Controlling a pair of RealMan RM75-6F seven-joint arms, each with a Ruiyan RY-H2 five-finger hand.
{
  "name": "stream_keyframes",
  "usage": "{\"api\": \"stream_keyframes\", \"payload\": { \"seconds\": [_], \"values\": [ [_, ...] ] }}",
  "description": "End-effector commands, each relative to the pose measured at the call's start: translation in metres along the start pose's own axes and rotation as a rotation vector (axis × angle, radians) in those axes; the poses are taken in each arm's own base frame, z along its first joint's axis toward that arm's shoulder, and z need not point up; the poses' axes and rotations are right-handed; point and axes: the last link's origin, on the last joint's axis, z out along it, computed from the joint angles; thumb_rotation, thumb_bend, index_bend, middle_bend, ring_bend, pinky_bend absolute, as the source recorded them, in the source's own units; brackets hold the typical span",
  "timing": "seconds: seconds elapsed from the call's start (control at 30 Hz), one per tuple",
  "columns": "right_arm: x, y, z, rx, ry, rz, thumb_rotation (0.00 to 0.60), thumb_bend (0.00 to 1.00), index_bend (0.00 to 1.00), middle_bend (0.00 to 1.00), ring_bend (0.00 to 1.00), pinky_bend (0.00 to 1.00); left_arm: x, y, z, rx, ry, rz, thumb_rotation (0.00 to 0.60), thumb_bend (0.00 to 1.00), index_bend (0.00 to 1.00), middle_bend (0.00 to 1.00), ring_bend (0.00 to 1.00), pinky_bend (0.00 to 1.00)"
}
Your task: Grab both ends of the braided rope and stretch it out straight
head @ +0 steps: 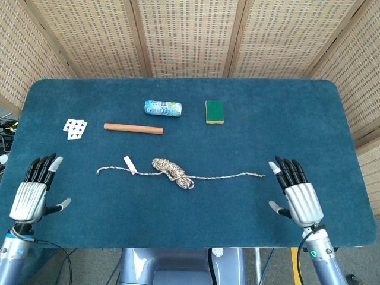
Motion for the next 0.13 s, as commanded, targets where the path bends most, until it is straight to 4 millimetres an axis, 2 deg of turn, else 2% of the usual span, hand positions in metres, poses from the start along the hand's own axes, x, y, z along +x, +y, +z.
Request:
{"api": "stream_keyframes", "payload": {
  "seconds": [0.03, 0.13],
  "values": [
    [-0.0047, 0.0046, -0.0177, -0.025, 0.031, -0.004, 0.6, 0.0, 0.0, 0.0, 0.0, 0.0, 0.002, 0.003, -0.0221, 0.011, -0.019, -0.004, 0.6, 0.0, 0.0, 0.0, 0.0, 0.0],
    [-0.0054, 0.0075, -0.0267, -0.044, 0.075, -0.069, 0.6, 0.0, 0.0, 0.0, 0.0, 0.0, 0.0032, 0.0074, -0.0285, -0.003, -0.024, 0.009, 0.6, 0.0, 0.0, 0.0, 0.0, 0.0]
  ]
}}
